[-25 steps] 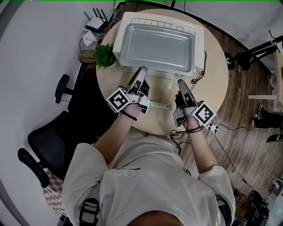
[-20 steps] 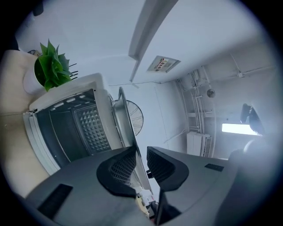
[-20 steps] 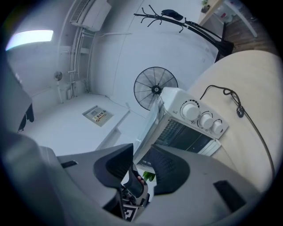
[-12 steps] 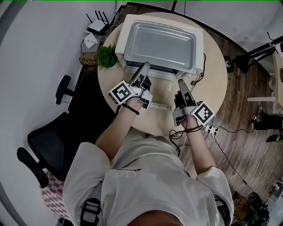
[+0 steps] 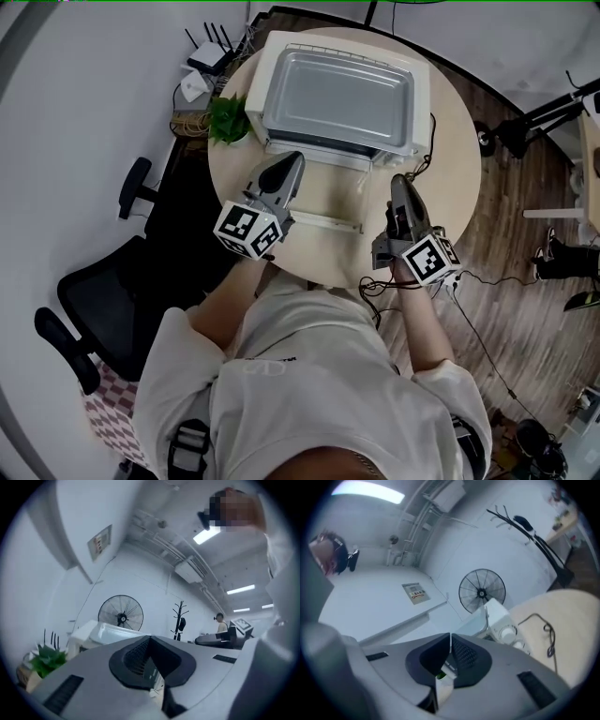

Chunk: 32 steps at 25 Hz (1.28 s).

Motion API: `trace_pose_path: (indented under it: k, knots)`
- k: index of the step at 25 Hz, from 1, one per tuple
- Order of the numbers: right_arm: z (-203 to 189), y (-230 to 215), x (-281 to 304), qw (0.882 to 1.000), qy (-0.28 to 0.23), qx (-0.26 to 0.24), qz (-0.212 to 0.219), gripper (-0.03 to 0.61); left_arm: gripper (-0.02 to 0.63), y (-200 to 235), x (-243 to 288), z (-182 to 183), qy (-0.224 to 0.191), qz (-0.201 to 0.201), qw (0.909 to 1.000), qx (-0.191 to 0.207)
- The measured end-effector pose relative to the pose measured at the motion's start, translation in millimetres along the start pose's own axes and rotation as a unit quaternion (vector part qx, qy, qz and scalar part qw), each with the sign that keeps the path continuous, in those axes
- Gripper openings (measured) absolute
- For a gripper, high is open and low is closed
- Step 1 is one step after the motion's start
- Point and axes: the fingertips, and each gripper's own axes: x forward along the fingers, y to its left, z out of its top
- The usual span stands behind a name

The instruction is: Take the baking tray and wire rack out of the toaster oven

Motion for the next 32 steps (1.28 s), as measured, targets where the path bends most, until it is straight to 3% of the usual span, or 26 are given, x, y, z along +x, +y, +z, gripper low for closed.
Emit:
trace_pose_path:
  k: [3, 6, 9, 11, 16, 23, 32]
  knots:
    - [27.7, 9.6, -18.1, 0.991, -0.037, -0.124, -0.019, -0.003, 0.002, -11.8, -21.2, 28.1, -0.015, 0.001, 0.9961, 0.087]
    - [57.4, 16.4, -38.6, 0.968, -0.066, -0.234, -0.056, -0.003, 0.002, -18.8, -37.3, 53.2, -0.028, 0.004, 0.9891, 0.144]
    - [87.7, 22.9, -62.8, 0.942, -0.098, -0.309, -0.086, -0.003, 0.002, -23.3, -47.9, 68.9, -0.038, 0.009, 0.9806, 0.192]
    - [99.6, 25.9, -76.3, 0.931, -0.109, -0.335, -0.095, -0.003, 0.002, -22.8, -52.0, 75.0, -0.039, 0.015, 0.9779, 0.205]
    - [101.4, 16.3, -96.0, 0.921, -0.102, -0.356, -0.118, -0.003, 0.002, -13.6, -58.0, 80.2, -0.05, 0.047, 0.9798, 0.188]
    - [91.2, -0.7, -109.7, 0.927, -0.088, -0.34, -0.135, -0.005, 0.002, -6.8, -62.8, 54.4, -0.04, 0.073, 0.9891, 0.122]
    - [94.1, -1.0, -113.0, 0.93, -0.088, -0.333, -0.127, -0.005, 0.002, -12.9, -65.9, 53.9, -0.036, 0.071, 0.9892, 0.123]
